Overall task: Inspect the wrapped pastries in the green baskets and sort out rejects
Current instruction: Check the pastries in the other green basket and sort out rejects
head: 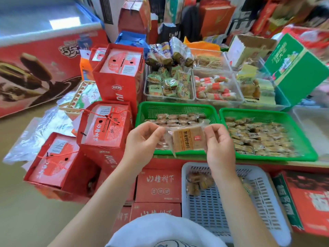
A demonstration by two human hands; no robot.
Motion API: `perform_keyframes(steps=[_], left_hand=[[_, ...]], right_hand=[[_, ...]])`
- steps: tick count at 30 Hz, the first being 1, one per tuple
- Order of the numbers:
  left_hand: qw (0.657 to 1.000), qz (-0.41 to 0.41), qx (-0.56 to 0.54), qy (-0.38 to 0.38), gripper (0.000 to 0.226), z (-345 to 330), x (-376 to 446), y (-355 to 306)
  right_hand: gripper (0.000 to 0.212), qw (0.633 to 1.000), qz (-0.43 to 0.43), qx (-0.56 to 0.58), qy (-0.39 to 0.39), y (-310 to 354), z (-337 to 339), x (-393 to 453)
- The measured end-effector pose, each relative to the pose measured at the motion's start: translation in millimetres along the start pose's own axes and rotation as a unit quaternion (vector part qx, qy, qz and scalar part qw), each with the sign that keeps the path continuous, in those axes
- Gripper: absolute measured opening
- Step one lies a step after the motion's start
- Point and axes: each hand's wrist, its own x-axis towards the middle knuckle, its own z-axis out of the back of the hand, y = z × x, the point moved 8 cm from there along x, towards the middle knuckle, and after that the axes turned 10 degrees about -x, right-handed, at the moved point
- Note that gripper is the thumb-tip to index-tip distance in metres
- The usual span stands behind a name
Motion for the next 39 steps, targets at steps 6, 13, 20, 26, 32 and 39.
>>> perform_keyframes(steps=[6, 13, 20, 26, 32, 39], left_hand=[[0.999, 0.035, -0.012, 0.032, 0.022, -18, -14, -13], [0.997, 0.069, 0.017, 0.017, 0.019, -18, -21, -11], [0.971, -0.105, 0.170, 0.133, 0.042, -38, -21, -47], [0.956, -0.152, 0.192, 0.162, 0.076, -63, -32, -55], [0.984, 0.009, 0.028, 0.176, 0.052, -59, -25, -30], [0.975, 0.078, -0.010, 0.210, 0.049, -65, -18, -20]], right_hand=[[0.020, 0.998, 0.045, -0.030, -0.024, 14, 15, -13], [0.019, 0.994, -0.050, 0.092, -0.022, 9, 16, -21], [0.018, 0.994, 0.082, -0.023, -0.066, 49, 32, -27], [0.008, 0.998, 0.044, 0.042, 0.004, 56, 18, -23], [0.013, 0.984, 0.106, 0.026, 0.144, 58, 11, -21], [0.011, 0.992, 0.030, 0.074, 0.102, 43, 12, -9]])
